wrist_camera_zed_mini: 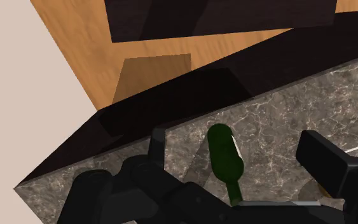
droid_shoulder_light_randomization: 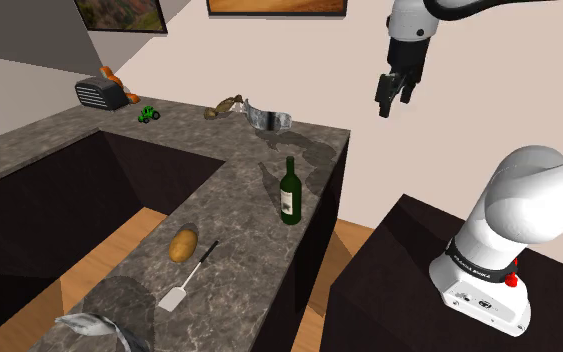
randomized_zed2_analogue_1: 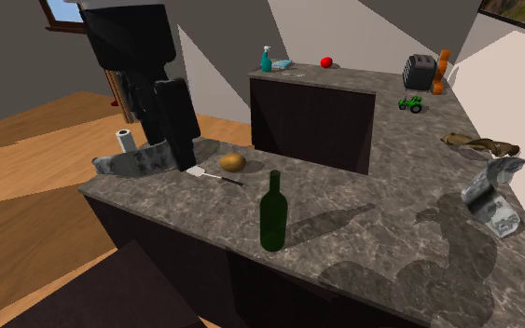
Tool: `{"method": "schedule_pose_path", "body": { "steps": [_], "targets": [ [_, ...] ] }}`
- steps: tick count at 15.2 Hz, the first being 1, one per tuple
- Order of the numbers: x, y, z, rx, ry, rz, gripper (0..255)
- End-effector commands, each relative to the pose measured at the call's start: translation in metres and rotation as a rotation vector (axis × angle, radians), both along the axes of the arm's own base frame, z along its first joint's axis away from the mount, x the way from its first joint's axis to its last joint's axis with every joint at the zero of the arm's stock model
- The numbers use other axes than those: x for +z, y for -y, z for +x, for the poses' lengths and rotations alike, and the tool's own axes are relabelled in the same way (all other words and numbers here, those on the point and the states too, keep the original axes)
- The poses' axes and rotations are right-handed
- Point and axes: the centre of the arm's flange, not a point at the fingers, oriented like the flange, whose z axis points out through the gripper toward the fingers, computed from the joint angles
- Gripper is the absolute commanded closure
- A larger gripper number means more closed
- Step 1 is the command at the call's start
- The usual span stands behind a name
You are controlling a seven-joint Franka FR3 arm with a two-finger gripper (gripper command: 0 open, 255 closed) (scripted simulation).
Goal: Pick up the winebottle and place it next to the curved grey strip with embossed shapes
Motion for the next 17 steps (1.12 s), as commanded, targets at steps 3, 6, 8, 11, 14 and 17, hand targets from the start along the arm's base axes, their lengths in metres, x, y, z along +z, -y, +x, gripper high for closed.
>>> {"method": "schedule_pose_path", "body": {
  "steps": [3, 6, 8, 11, 14, 17],
  "targets": [
    [-0.018, -0.005, 0.018, -0.009, 0.007, 0.003, 0],
    [-0.044, -0.012, 0.045, -0.023, 0.018, 0.006, 0],
    [-0.062, -0.016, 0.063, -0.032, 0.026, 0.009, 0],
    [-0.088, -0.023, 0.091, -0.046, 0.037, 0.013, 0],
    [-0.113, -0.029, 0.118, -0.06, 0.048, 0.017, 0],
    [-0.138, -0.035, 0.147, -0.074, 0.059, 0.021, 0]
  ]
}}
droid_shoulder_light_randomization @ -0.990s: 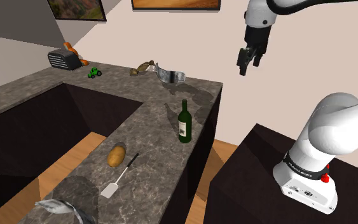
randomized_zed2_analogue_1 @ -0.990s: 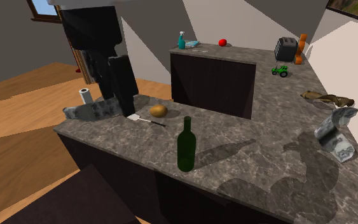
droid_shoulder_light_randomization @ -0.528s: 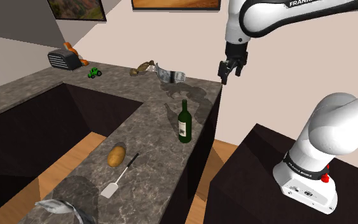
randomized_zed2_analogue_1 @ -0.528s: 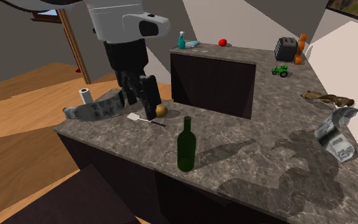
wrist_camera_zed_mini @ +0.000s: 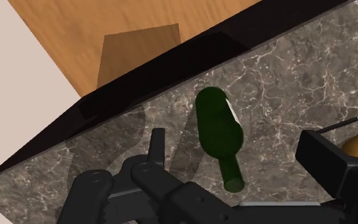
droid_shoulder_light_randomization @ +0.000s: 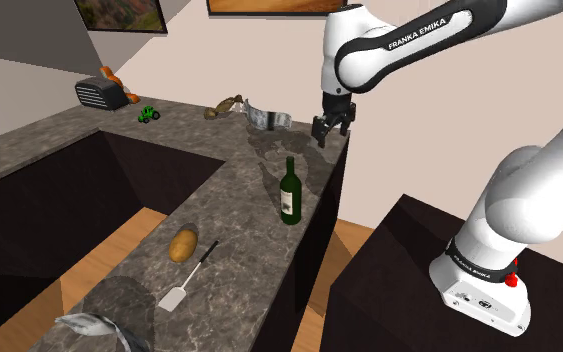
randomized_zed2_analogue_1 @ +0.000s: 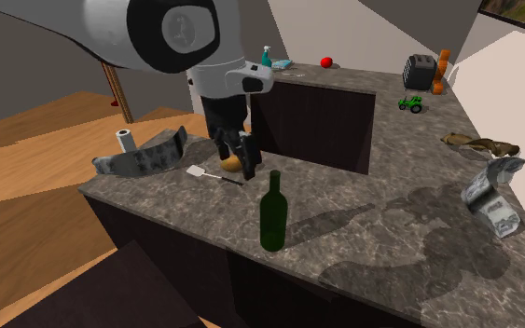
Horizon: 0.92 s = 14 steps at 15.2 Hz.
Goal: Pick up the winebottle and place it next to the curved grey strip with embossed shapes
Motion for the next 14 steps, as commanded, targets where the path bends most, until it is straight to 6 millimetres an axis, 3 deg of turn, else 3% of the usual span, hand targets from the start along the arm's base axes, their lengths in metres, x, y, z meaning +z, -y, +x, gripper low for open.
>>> {"method": "schedule_pose_path", "body": {
  "steps": [1, 12, 14],
  "targets": [
    [-0.019, -0.002, 0.019, -0.01, 0.009, 0.003, 0],
    [-0.108, -0.021, 0.126, -0.06, 0.05, 0.017, 0],
    [-0.12, -0.022, 0.136, -0.064, 0.053, 0.018, 0]
  ]
}}
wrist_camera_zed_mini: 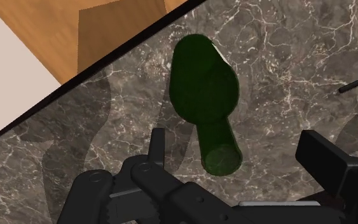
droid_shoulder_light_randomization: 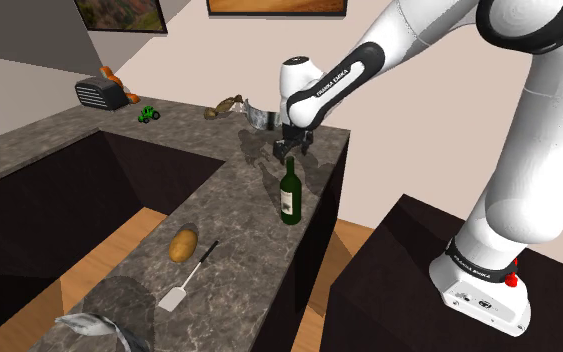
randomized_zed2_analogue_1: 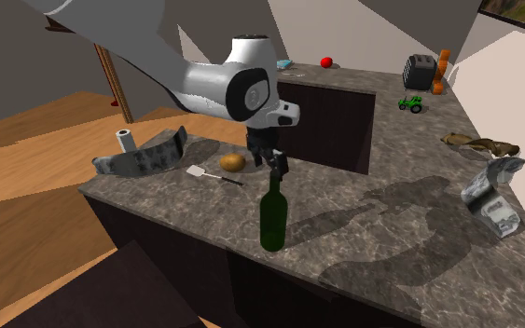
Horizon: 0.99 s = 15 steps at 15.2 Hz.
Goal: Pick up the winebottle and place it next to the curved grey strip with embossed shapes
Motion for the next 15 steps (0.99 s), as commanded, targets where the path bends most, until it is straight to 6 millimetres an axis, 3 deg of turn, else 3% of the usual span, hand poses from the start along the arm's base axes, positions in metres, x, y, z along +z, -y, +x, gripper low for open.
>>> {"method": "schedule_pose_path", "body": {
  "steps": [1, 7, 15],
  "targets": [
    [-0.011, 0.003, 0.008, -0.003, 0.003, 0.0, 0],
    [-0.04, 0.005, 0.011, -0.003, 0.003, 0.0, 0],
    [-0.04, 0.005, 0.011, -0.003, 0.003, 0.0, 0]
  ]
}}
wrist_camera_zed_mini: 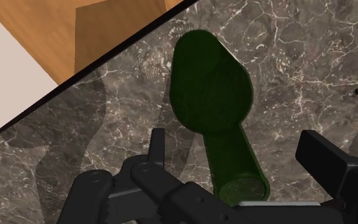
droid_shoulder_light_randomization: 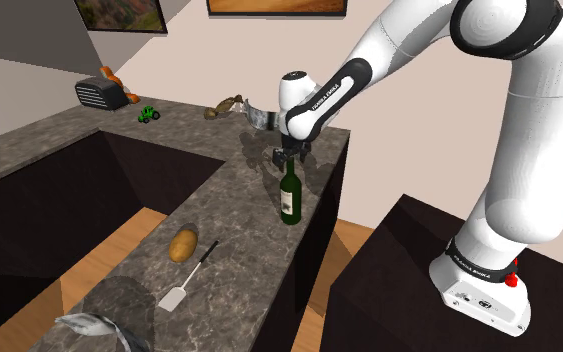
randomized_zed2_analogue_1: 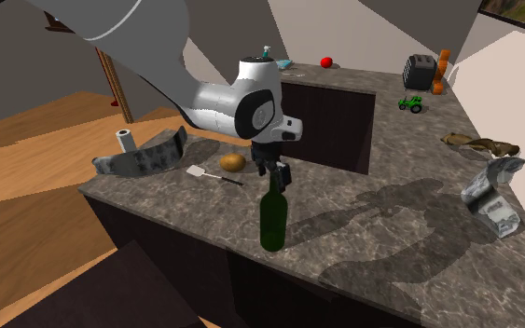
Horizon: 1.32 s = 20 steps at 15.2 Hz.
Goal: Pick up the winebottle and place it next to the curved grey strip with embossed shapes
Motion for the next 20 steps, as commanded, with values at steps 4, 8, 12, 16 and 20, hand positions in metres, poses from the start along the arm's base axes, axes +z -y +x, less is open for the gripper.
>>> {"method": "schedule_pose_path", "body": {
  "steps": [4, 8, 12, 16, 20],
  "targets": [
    [0.0, 0.0, 0.0, 0.0, 0.0, 0.0, 255],
    [0.0, 0.0, 0.0, 0.0, 0.0, 0.0, 255],
    [0.011, 0.0, 0.0, 0.0, 0.0, 0.0, 255],
    [0.032, 0.0, 0.0, 0.0, 0.0, 0.0, 255],
    [0.053, 0.0, 0.0, 0.0, 0.0, 0.0, 255]
  ]
}}
